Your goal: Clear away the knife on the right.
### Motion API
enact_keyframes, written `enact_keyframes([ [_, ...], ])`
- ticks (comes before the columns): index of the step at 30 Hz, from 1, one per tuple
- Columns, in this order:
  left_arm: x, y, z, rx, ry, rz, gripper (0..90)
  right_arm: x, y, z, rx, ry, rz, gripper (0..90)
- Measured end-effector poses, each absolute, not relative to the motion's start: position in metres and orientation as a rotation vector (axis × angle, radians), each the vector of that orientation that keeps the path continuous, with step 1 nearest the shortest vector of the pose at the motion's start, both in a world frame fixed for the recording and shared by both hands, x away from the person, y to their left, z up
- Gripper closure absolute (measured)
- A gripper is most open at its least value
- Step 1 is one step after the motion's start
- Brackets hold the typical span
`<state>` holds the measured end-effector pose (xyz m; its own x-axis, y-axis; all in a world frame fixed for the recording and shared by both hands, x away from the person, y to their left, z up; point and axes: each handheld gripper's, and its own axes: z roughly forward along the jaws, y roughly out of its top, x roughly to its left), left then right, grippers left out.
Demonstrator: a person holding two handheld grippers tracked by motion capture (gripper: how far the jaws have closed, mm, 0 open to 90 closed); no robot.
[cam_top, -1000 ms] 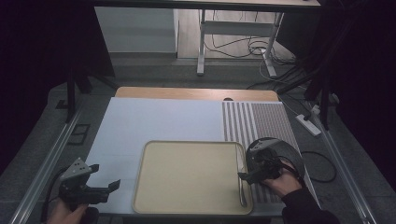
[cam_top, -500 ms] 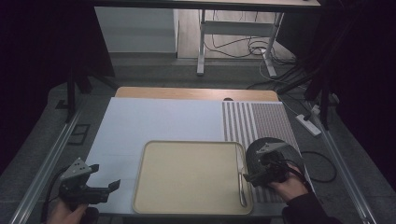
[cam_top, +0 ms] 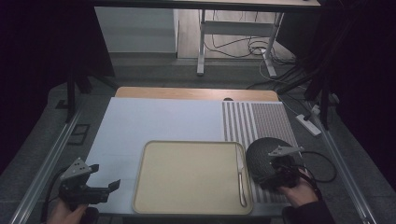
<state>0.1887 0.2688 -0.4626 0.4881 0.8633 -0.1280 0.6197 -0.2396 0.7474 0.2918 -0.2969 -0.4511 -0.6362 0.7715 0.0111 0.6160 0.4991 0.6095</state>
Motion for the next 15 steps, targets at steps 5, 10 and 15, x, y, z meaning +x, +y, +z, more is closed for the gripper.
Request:
enact_keyframes([
  [5,0.189,0.269,-0.463,1.967,1.225,0.402,2.2,0.286,-0.305,-0.45,1.207,2.446,0.859,0.0],
  [10,0.189,0.268,-0.463,1.968,1.225,0.402,2.2,0.281,-0.313,-0.449,1.237,2.413,0.874,0.0],
  [15,0.189,0.268,-0.463,1.969,1.226,0.402,2.4,0.276,-0.319,-0.447,1.265,2.383,0.904,0.0],
])
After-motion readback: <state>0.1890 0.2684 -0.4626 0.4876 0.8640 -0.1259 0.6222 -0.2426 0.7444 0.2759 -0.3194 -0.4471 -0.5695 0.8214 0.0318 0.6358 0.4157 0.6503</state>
